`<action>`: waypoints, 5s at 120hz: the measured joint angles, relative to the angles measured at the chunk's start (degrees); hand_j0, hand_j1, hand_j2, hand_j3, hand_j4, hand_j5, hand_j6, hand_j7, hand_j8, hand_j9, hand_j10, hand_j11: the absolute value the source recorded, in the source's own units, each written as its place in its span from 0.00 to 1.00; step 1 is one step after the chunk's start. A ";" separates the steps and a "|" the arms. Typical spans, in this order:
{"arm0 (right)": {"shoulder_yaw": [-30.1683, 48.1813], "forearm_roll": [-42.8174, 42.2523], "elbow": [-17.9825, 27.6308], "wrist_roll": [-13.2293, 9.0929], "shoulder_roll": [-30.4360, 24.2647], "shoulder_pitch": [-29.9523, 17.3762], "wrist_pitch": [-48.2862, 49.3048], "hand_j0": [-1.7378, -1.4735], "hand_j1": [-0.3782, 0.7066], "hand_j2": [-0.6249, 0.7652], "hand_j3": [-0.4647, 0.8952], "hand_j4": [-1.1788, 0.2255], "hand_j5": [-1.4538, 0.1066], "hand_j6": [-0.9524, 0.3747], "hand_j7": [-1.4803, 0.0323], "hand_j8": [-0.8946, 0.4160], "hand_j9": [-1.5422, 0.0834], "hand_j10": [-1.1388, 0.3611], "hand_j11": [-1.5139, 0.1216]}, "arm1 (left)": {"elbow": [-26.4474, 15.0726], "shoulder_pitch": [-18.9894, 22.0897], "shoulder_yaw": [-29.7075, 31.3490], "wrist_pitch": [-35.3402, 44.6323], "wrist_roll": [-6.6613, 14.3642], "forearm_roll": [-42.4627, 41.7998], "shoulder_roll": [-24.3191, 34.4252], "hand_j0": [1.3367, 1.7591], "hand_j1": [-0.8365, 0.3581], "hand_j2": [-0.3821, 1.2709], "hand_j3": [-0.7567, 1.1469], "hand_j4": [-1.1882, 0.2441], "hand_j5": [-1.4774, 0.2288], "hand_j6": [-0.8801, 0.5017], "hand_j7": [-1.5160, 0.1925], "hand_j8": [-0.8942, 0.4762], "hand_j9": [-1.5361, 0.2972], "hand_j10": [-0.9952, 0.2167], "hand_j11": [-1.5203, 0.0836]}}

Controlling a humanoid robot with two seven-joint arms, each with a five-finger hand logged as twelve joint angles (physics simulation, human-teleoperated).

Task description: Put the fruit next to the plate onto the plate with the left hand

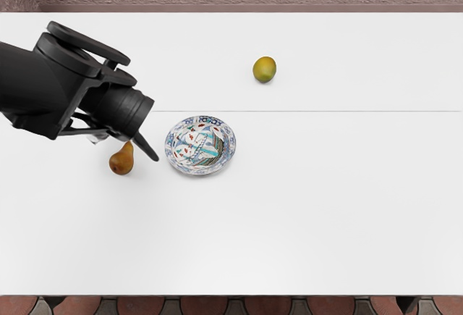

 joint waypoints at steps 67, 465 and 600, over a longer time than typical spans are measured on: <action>-0.01 0.00 0.00 0.00 0.00 0.00 -0.01 0.30 0.04 0.45 0.34 0.83 0.92 0.71 0.97 0.67 0.94 0.75 0.91 | 4.92 4.36 1.42 0.00 1.16 -0.31 -1.79 0.76 0.76 0.26 0.40 0.67 0.69 0.47 0.71 0.48 0.67 0.63 0.76; 0.00 0.01 0.00 0.00 0.00 0.00 -0.01 0.30 0.04 0.45 0.34 0.83 0.92 0.71 0.97 0.67 0.94 0.75 0.91 | 5.93 5.43 0.33 -0.06 3.71 0.79 -1.61 0.76 0.39 0.46 0.40 0.36 0.34 0.22 0.37 0.21 0.35 0.28 0.39; 0.00 0.00 0.00 0.00 0.00 0.00 0.01 0.30 0.04 0.45 0.34 0.83 0.92 0.71 0.97 0.67 0.94 0.75 0.91 | 4.73 2.70 -3.03 -0.02 3.66 0.72 -0.29 0.76 0.37 0.46 0.40 0.35 0.34 0.17 0.36 0.20 0.35 0.30 0.39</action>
